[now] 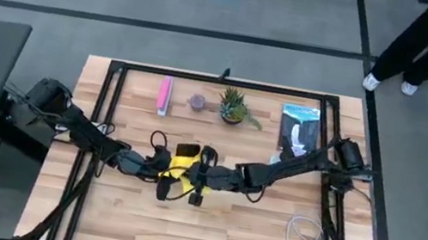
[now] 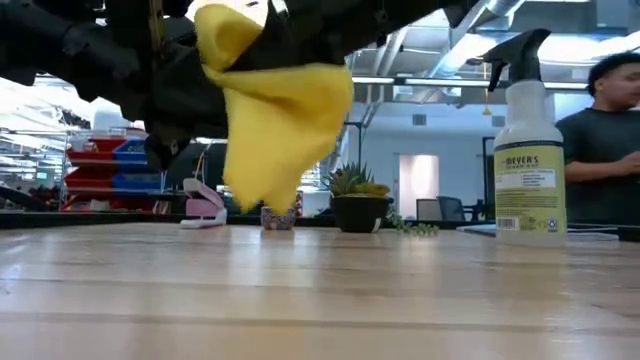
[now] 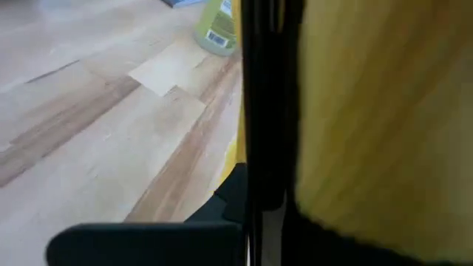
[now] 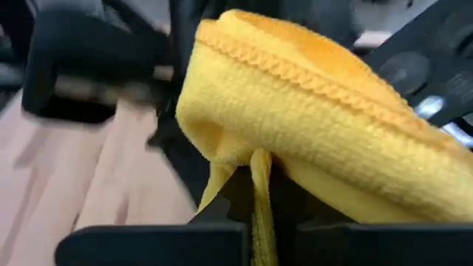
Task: Apply microfiber cloth
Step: Wipe the back of the cellphone with the yellow microfiber cloth
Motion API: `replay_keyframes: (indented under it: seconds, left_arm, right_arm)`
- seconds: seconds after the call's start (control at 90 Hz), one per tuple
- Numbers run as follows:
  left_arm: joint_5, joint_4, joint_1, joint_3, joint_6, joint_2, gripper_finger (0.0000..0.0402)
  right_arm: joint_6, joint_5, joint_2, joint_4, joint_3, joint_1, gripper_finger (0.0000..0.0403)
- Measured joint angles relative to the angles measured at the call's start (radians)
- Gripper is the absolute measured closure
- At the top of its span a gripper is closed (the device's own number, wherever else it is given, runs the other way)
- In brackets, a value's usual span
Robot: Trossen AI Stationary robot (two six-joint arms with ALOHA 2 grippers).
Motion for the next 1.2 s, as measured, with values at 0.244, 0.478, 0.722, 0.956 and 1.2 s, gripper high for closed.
replay_keyframes:
  seconds: [0.244,0.478,0.722,0.956,1.2]
  left_arm:
    - [-0.02,0.028,0.001,0.001,0.001,-0.003,0.0391]
    - [0.003,0.01,0.0,0.001,0.001,-0.001,0.0391]
    - [-0.002,0.003,0.0,0.001,0.004,0.0,0.0391]
    - [-0.026,0.018,0.001,0.001,-0.004,-0.001,0.0391]
    - [0.003,0.015,-0.001,0.001,0.001,-0.002,0.0391]
  right_arm:
    - [-0.103,0.149,-0.056,0.061,-0.003,-0.016,0.0403]
    - [-0.09,0.128,-0.063,0.018,-0.001,-0.01,0.0403]
    - [-0.037,0.093,-0.066,-0.101,0.0,0.001,0.0403]
    - [-0.116,0.321,-0.128,-0.138,-0.003,0.001,0.0403]
    - [-0.125,0.341,-0.18,-0.143,-0.003,-0.002,0.0403]
